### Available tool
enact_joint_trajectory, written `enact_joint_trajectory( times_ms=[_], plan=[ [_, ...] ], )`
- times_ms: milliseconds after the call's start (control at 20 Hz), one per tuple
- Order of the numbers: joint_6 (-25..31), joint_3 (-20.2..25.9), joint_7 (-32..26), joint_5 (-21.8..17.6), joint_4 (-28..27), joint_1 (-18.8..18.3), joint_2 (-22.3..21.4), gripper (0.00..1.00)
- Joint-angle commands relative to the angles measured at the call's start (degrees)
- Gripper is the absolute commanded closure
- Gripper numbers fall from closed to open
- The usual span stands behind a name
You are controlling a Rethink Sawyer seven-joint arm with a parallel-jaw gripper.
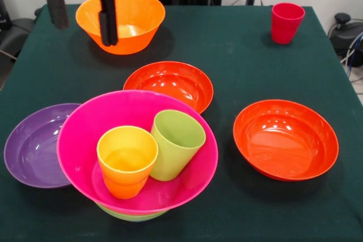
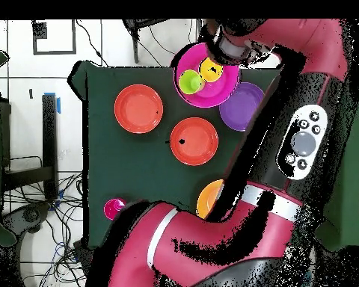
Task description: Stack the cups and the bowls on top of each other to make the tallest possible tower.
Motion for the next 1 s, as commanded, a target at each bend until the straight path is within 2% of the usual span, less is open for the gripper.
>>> enact_joint_trajectory(
  times_ms=[50,200,750,1000],
  plan=[
    [-1.94,6.95,-1.33,-2.39,8.88,2.41,-0.34,0.0],
    [-2.21,6.91,-0.96,-2.4,8.54,2.51,0.07,0.0],
    [0.26,4.4,2.63,-0.39,-2.58,1.41,6.72,0.0],
    [-1.09,2.8,4.63,1.19,-7.23,0.98,10.78,0.0]
  ],
)
